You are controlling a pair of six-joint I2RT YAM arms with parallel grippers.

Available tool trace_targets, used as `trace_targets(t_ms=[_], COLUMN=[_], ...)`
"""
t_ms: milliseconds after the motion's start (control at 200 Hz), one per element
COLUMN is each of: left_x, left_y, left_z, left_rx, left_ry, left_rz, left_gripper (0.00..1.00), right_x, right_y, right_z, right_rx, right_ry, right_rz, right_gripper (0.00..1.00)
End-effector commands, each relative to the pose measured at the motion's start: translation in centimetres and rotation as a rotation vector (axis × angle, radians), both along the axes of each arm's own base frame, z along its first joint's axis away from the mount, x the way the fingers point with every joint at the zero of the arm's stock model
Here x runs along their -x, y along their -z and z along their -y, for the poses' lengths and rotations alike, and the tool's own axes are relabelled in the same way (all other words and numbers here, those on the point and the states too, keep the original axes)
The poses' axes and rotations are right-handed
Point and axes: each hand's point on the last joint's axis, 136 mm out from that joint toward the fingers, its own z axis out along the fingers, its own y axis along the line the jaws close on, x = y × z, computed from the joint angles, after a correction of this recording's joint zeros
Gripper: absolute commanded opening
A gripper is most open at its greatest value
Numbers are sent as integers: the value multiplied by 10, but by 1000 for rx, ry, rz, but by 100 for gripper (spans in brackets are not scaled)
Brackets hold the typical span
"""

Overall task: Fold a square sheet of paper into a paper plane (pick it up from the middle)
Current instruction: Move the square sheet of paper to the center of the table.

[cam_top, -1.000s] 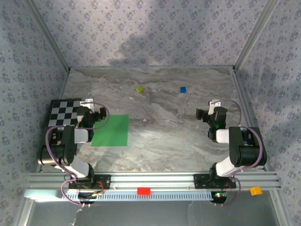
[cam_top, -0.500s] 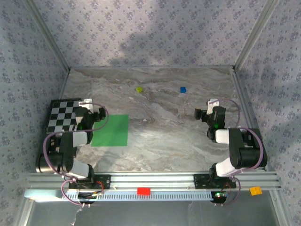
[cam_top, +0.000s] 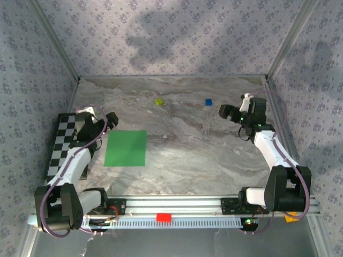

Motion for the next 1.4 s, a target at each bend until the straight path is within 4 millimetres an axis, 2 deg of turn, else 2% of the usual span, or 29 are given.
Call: trace_targets(t_ms=[0,120,255,510,690,805,895,1024,1209,1334,1394], left_x=[36,58,70,72,74,79,83,89,96,94,92], left_y=[29,55,78,105,117,124,129,137,147,144,141], left_z=[44,59,74,87,91,100,117,148,198,228,237], left_rx=[215,149,83,-39,-84,-81,-71,-77,-133,-159,-172], left_ry=[143,181,221,255,264,284,319,370,420,392,369], left_rz=[-191,-331,-442,-582,-650,-683,-690,-696,-728,-713,-702], left_gripper=[97,94,92,90,90,90,89,89,88,88,89], right_x=[47,57,59,58,60,60,61,62,68,74,78], right_y=[26,30,40,48,53,58,60,62,64,66,67], right_z=[-55,-79,-98,-130,-141,-140,-137,-132,-114,-104,-100], right_rx=[-182,-161,-134,-117,-105,-95,-104,-116,-89,-79,-78], right_ry=[-139,-177,-173,-192,-195,-167,-135,-92,-14,25,37], right_rz=[-226,-249,-280,-294,-306,-318,-325,-324,-320,-324,-325], right_gripper=[100,100,100,100,100,100,100,100,100,100,100])
